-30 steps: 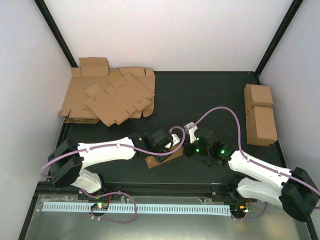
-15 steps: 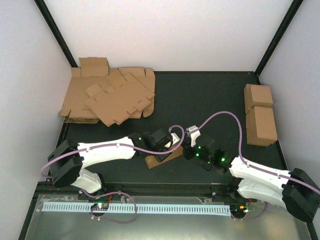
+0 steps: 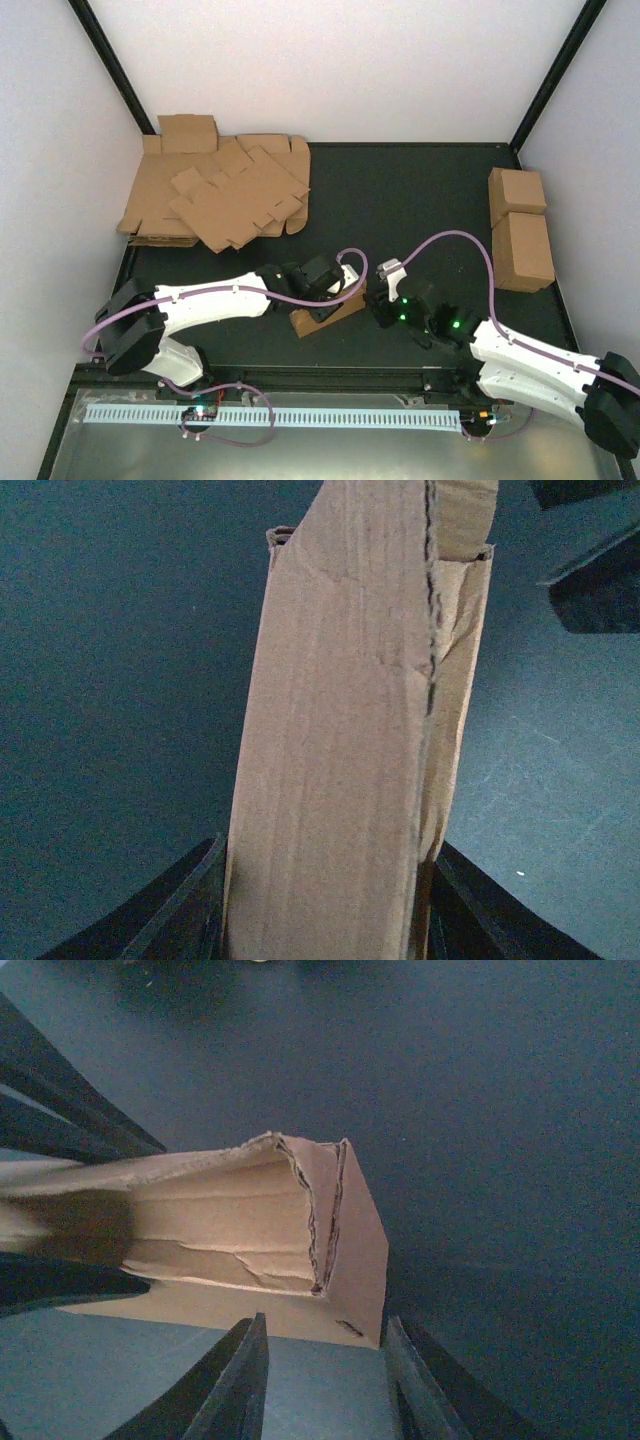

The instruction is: Fold the paper box

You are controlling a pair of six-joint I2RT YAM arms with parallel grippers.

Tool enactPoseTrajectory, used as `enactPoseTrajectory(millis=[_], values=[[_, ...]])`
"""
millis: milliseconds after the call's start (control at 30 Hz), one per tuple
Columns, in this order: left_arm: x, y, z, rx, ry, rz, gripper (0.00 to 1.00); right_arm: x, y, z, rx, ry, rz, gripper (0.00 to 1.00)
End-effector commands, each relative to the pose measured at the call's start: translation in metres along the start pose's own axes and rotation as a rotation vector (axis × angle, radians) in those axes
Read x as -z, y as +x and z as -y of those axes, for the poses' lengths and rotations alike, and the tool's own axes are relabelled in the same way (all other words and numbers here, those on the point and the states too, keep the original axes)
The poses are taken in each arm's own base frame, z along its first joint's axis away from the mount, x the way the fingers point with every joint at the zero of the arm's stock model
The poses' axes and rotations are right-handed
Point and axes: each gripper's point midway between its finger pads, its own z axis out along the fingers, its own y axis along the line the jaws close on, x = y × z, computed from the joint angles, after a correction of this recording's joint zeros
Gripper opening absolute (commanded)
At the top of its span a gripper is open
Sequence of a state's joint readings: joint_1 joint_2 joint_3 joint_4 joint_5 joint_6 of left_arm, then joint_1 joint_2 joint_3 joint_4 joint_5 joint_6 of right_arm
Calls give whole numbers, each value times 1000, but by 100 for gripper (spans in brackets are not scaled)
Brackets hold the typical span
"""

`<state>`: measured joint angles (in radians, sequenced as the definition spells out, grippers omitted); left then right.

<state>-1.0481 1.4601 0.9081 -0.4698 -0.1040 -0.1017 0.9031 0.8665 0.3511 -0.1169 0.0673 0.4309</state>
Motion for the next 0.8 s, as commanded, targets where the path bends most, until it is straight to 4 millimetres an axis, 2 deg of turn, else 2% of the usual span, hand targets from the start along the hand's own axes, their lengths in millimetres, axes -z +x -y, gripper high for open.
enactPoseTrajectory(millis=[0, 167, 400, 567, 767], values=[[-12, 36, -2, -21, 2, -125, 50, 10, -11, -8, -3, -12, -12, 39], [-13, 37, -2, -24, 2, -128, 50, 22, -21, -9, -20, -10, 10, 46], [-13, 36, -3, -26, -5, -127, 50, 41, -36, 3, -75, 45, 52, 57], [-12, 34, -2, -28, -3, -122, 50, 45, -43, 19, -235, 15, 46, 56], [-11, 33, -2, -29, -4, -121, 50, 50, -66, 20, -419, -47, 28, 56]])
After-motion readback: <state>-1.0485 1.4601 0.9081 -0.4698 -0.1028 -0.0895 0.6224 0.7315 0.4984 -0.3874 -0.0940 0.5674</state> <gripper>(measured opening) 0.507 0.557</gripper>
